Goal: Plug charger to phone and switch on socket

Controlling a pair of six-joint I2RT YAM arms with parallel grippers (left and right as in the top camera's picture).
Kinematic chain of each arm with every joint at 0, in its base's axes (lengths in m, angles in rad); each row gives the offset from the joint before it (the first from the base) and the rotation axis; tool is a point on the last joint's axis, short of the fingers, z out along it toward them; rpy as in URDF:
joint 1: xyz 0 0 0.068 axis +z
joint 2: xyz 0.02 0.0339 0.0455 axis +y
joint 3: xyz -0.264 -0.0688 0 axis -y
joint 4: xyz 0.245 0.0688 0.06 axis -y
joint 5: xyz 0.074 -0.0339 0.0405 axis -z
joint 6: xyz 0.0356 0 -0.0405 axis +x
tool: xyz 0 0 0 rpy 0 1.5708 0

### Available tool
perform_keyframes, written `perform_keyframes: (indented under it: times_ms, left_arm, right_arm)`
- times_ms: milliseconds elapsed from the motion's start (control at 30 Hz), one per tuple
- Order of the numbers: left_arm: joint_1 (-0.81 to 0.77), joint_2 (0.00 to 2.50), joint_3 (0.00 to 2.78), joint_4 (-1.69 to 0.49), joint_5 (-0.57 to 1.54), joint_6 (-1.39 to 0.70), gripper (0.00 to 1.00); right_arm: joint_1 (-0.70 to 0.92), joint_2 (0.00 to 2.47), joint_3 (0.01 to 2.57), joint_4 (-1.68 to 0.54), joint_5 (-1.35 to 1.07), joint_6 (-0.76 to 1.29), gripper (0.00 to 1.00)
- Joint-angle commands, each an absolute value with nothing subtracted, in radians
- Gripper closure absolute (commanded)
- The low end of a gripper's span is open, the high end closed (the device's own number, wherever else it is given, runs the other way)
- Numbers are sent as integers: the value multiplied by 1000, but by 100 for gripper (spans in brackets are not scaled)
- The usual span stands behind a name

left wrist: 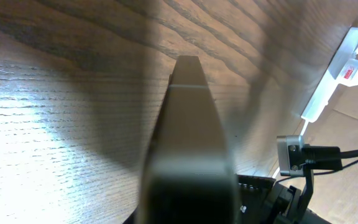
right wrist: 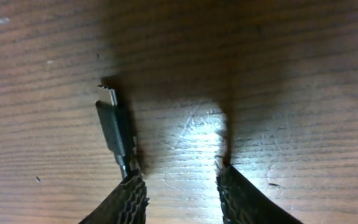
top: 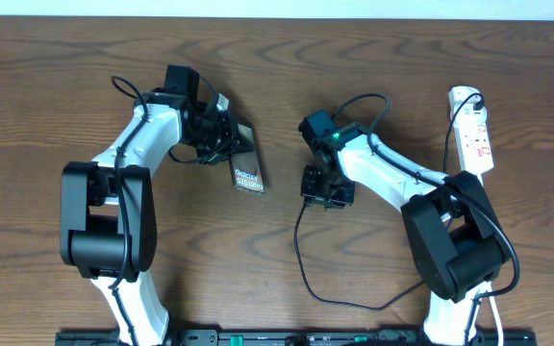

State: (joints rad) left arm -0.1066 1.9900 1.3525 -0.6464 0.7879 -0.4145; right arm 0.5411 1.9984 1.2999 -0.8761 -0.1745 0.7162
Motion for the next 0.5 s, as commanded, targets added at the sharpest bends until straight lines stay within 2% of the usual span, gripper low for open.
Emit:
perform_keyframes:
  times_ms: [0, 167, 267, 467]
  left_arm:
    - [-106, 1963, 1385, -648, 830, -401, 93]
    - [-106, 1963, 1385, -649, 826, -401, 93]
    - [-106, 1963, 1385, -650, 819, -393, 93]
    - [-106, 1963, 1385, -654, 819, -389, 93]
  right_arm:
    - [541, 2057, 1311, -928, -149, 724, 65]
    - [534, 2057, 1420, -1034, -149, 690, 60]
    - [543, 2057, 1431, -1008, -152, 691, 55]
    - [597, 2061, 1402, -926, -147, 723, 54]
